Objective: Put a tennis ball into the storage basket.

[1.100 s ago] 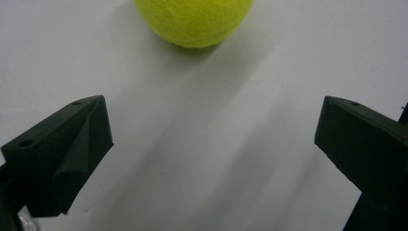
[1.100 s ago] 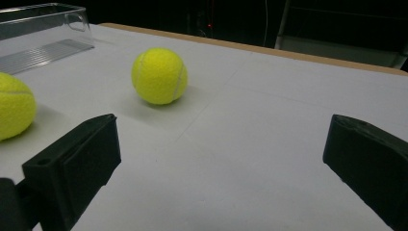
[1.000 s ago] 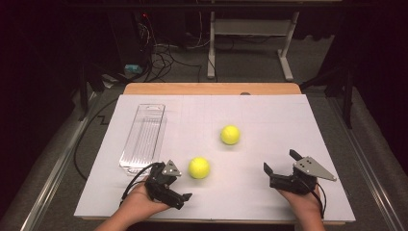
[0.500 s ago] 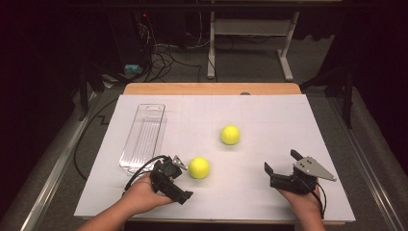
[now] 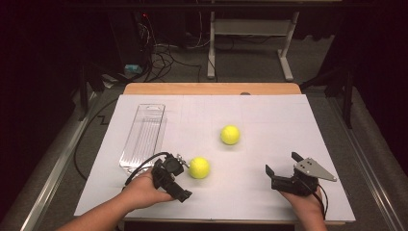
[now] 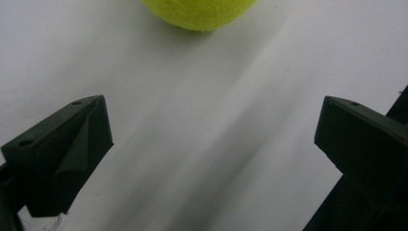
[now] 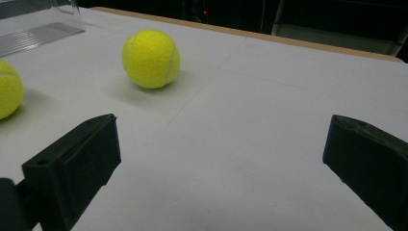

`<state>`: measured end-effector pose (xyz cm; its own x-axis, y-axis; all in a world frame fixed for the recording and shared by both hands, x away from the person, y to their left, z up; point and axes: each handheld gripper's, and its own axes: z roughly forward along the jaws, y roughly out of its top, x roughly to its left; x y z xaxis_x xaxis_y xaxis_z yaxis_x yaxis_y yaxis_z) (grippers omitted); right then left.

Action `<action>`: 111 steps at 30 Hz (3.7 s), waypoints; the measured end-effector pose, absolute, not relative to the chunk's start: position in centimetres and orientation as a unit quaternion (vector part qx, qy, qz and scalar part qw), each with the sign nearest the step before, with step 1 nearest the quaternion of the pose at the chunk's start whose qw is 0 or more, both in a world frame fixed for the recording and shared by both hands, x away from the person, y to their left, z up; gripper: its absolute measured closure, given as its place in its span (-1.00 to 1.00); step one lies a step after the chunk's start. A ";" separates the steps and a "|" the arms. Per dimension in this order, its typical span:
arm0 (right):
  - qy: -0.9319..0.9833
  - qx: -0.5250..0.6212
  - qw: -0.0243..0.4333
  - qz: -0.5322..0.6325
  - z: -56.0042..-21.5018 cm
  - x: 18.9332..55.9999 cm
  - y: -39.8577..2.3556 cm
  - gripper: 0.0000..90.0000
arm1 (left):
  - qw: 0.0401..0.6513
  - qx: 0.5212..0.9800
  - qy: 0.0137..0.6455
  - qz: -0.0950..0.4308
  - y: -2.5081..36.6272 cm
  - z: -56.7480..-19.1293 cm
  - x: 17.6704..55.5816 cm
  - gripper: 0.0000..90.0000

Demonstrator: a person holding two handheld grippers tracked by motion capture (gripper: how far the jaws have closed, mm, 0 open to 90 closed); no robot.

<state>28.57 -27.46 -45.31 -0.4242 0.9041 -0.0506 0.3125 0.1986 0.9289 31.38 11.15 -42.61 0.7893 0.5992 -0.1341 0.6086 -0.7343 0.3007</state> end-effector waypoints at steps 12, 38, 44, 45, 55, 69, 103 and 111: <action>0.710 0.433 0.316 0.458 -45.4 28.5 -27.3 -1.00 | 0.141 0.934 0.326 -0.033 11.0 -41.6 32.5 -0.98; 0.703 0.434 0.320 0.464 -45.4 28.4 -27.2 -1.00 | 0.124 0.935 0.327 -0.066 9.6 -40.5 34.6 -0.99; 0.701 0.433 0.324 0.465 -45.4 28.4 -27.2 -1.00 | 0.112 0.938 0.320 -0.065 8.9 -40.2 35.1 -0.99; 0.701 0.433 0.324 0.465 -45.4 28.4 -27.2 -1.00 | 0.113 0.939 0.320 -0.065 8.8 -40.1 35.2 -0.99; 0.701 0.431 0.324 0.467 -45.4 28.4 -27.2 -1.00 | 0.107 0.940 0.317 -0.073 7.7 -39.5 36.4 -0.99; 0.699 0.431 0.323 0.469 -45.5 28.4 -27.2 -1.00 | 0.092 0.941 0.317 -0.078 6.6 -39.5 38.1 -0.99; 0.698 0.435 0.319 0.471 -45.7 28.5 -27.3 -1.00 | 0.060 0.941 0.319 -0.090 4.7 -40.8 40.1 -0.99; 0.698 0.435 0.319 0.471 -45.7 28.5 -27.3 -1.00 | 0.055 0.942 0.319 -0.092 4.4 -41.3 40.0 -0.97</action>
<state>28.49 -27.33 -45.66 -0.4175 0.9080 -0.0355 0.3075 0.1779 0.9347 40.03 4.37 -41.26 0.7792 0.5915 -0.2074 0.6116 -0.7899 0.0447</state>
